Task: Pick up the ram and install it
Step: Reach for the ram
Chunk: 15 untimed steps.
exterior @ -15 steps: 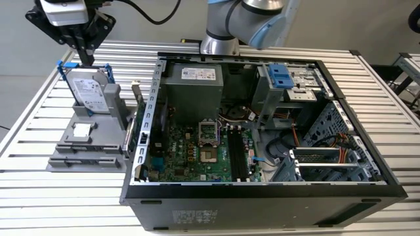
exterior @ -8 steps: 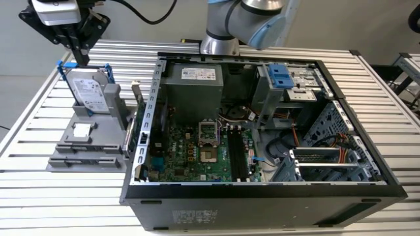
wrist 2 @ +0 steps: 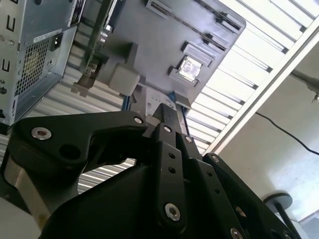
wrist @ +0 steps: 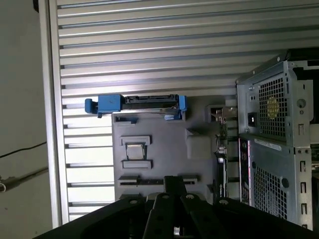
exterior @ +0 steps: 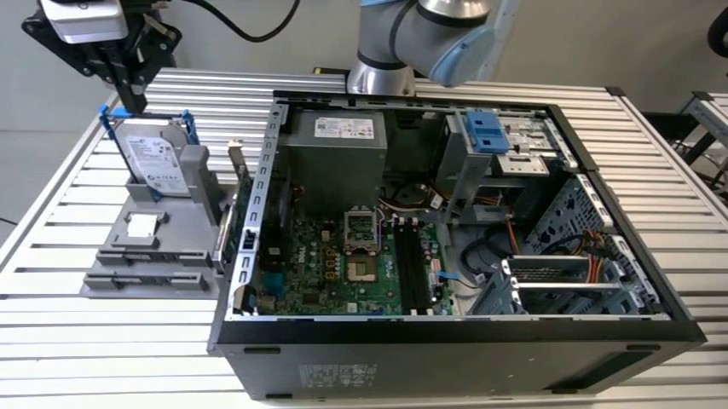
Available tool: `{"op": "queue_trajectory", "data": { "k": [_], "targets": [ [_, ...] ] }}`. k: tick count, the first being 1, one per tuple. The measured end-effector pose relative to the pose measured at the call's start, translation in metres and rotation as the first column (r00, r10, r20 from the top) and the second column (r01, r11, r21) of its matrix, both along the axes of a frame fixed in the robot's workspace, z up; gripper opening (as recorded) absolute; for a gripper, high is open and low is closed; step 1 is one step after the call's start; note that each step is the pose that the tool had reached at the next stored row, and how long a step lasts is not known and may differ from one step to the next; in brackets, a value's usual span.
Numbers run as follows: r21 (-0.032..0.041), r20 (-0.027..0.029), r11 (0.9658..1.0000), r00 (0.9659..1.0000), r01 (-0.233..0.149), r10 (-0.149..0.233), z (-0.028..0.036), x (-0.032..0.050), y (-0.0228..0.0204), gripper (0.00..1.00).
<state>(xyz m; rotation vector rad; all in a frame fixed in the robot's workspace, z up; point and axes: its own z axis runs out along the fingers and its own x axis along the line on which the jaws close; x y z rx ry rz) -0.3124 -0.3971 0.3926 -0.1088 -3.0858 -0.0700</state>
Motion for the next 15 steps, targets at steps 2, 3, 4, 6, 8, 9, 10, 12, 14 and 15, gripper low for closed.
{"op": "queue_trajectory", "data": {
  "k": [2, 3, 4, 6, 8, 9, 10, 12, 14, 15],
  "targets": [
    [0.0001, 0.0, 1.0, 1.0, 0.0, 0.0, 0.0, -0.0019, 0.0001, 0.0],
    [0.0, 0.0, 1.0, 1.0, 0.0, 0.0, 0.0, -0.0028, 0.0001, 0.0],
    [0.0, -0.0001, 1.0, 1.0, 0.0, 0.0, 0.0, -0.0038, 0.0001, 0.0],
    [-0.0001, -0.0002, 1.0, 1.0, 0.0, 0.0, 0.0, -0.0059, 0.0003, 0.0],
    [0.0, -0.0002, 1.0, 1.0, 0.0, 0.0, 0.0, -0.0077, 0.0004, 0.0],
    [0.0, -0.0002, 1.0, 1.0, 0.0, 0.0, 0.0, -0.0085, 0.0004, 0.0],
    [0.0, -0.0003, 1.0, 1.0, 0.0, 0.0, 0.0, -0.0093, 0.0004, 0.0],
    [0.0, -0.0003, 1.0, 1.0, 0.0, 0.0, 0.0, -0.0111, 0.0004, 0.0],
    [0.0, -0.0003, 1.0, 1.0, 0.0, 0.0, 0.0, -0.0125, 0.0004, 0.0],
    [0.0, -0.0004, 1.0, 1.0, 0.0, 0.0, 0.0, -0.0135, 0.0005, 0.0]
  ]
}}
